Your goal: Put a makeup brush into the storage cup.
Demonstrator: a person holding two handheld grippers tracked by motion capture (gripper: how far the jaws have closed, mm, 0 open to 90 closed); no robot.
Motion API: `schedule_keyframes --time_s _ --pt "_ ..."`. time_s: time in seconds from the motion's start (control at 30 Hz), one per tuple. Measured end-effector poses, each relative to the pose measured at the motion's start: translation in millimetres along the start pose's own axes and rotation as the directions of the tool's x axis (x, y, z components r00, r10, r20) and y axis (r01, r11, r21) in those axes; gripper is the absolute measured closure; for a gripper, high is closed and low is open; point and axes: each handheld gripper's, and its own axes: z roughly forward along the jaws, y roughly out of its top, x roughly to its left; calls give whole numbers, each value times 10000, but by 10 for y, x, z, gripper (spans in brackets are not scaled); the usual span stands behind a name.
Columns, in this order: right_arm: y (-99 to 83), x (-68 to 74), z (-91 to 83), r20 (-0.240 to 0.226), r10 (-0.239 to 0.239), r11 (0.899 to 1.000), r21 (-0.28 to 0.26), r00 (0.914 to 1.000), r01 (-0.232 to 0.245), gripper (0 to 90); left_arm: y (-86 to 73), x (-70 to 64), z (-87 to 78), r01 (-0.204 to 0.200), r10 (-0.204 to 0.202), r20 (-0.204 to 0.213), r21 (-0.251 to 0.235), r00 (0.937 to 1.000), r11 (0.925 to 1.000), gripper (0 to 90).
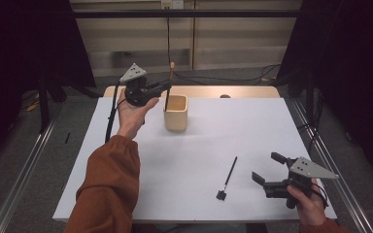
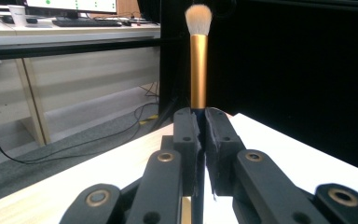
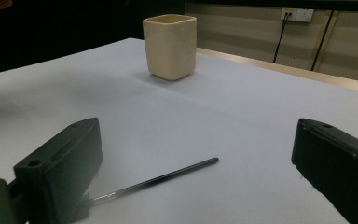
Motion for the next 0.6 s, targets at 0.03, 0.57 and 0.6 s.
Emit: schedule_keyframes --time_s 0.03,0.57,0.6 --pt "0 1 -1 2 -1 10000 0 10000 1 11 3 3 20 85 -84 3 -65 10000 9999 840" --pt "-1 -2 -3 11 20 10000 -23 10000 -20 11 41 8 359 -173 172 103 43 9998 9998 840" --pt "-1 -3 -4 19 19 10000 -14 10000 -19 11 32 18 375 -79 80 111 -27 9999 10000 840"
